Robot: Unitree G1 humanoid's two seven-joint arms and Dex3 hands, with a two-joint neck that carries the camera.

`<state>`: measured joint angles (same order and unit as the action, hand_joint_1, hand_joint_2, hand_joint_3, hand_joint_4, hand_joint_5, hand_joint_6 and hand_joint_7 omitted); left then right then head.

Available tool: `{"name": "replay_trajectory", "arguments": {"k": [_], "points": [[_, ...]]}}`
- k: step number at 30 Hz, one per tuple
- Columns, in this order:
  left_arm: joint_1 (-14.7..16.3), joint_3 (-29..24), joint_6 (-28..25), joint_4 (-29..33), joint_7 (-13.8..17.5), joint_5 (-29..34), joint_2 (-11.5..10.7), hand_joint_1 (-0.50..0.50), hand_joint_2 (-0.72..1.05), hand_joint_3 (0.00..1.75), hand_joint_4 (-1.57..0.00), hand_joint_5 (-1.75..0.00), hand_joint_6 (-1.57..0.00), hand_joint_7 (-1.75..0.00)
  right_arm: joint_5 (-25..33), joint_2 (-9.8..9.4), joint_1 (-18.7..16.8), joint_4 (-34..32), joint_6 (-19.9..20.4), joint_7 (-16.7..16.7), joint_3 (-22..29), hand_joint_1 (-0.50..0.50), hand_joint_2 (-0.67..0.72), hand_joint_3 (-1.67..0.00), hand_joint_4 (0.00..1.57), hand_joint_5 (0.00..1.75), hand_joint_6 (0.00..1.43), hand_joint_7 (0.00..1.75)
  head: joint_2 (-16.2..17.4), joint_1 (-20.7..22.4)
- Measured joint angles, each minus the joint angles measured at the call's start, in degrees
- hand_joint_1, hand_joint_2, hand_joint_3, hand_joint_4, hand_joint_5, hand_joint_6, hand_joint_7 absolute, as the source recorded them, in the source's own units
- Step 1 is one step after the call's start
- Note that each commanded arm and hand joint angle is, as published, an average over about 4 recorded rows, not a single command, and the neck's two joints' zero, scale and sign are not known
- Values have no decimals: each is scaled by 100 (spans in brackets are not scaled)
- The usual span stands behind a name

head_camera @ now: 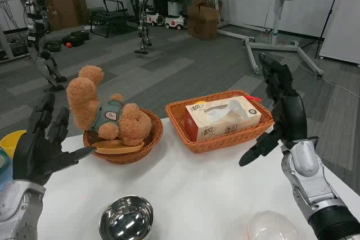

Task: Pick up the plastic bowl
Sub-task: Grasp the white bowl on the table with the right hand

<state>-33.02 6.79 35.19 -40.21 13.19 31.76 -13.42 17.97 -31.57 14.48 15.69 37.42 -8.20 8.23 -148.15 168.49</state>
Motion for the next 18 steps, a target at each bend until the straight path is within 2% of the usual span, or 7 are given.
{"name": "replay_trajectory", "arguments": {"k": [2,3,5,7,9,12,18], "points": [[192,-120,28,392,-258,-170,67,-50,87,0,0,0,0,0,107,10,184,-9,-31,-1,-337,-35,22,0,0,0,0,0,68,192],[356,-219,65,767,-488,-333,160,-50,87,0,0,0,0,0,192,29,373,-40,-61,12,-674,-36,22,0,0,0,0,0,133,389],[638,-399,192,1522,-911,-644,383,-50,87,0,0,0,0,0,337,75,795,-174,-120,63,-1353,-36,22,0,0,0,0,0,137,389],[756,-523,321,1948,-1132,-813,519,-50,87,0,0,0,0,0,415,100,1094,-324,-150,110,-1722,-38,22,0,0,0,0,0,136,397],[796,-585,374,2054,-1205,-854,551,-50,87,0,0,0,0,0,445,104,1195,-369,-154,123,-1805,-36,22,0,0,0,0,0,142,401],[819,-601,374,2053,-1217,-854,550,-50,87,0,0,0,0,0,449,103,1195,-360,-155,122,-1806,-33,22,0,0,0,0,0,153,401],[820,-618,374,2048,-1232,-854,550,-50,87,0,0,0,0,0,448,104,1195,-354,-155,122,-1807,-33,22,0,0,0,0,0,194,392]]}}
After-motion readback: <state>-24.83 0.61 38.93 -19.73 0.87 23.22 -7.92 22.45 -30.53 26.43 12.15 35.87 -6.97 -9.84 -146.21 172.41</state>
